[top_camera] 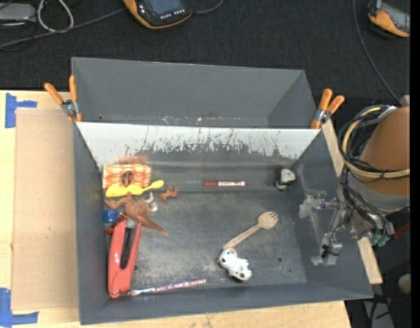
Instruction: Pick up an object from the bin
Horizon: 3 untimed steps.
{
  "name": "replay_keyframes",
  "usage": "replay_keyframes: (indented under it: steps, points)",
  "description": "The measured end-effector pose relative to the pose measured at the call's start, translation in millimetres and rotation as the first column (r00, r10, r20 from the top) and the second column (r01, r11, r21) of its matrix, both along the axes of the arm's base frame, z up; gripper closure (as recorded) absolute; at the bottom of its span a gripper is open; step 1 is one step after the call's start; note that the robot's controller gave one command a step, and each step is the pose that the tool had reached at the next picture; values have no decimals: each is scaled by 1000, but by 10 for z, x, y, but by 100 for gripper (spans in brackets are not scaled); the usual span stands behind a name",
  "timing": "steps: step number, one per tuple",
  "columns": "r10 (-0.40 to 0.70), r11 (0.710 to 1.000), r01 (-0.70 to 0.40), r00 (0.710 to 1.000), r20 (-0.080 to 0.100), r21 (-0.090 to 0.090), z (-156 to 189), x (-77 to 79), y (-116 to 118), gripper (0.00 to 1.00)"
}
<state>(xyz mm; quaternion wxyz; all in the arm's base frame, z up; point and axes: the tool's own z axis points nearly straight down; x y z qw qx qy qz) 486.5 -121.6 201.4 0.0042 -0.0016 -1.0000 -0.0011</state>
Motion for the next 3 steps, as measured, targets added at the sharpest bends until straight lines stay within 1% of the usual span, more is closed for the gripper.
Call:
replay_keyframes:
  steps: [1, 2, 3]
  points:
    - [5, 1000, -5, 1000, 7, -1, 32, 18, 6, 0]
    - [87, 996, -87, 996, 7, -3, -28, 173, 220, 0]
    - [263, 965, -263, 965, 9, 0, -186, 415, 436, 0]
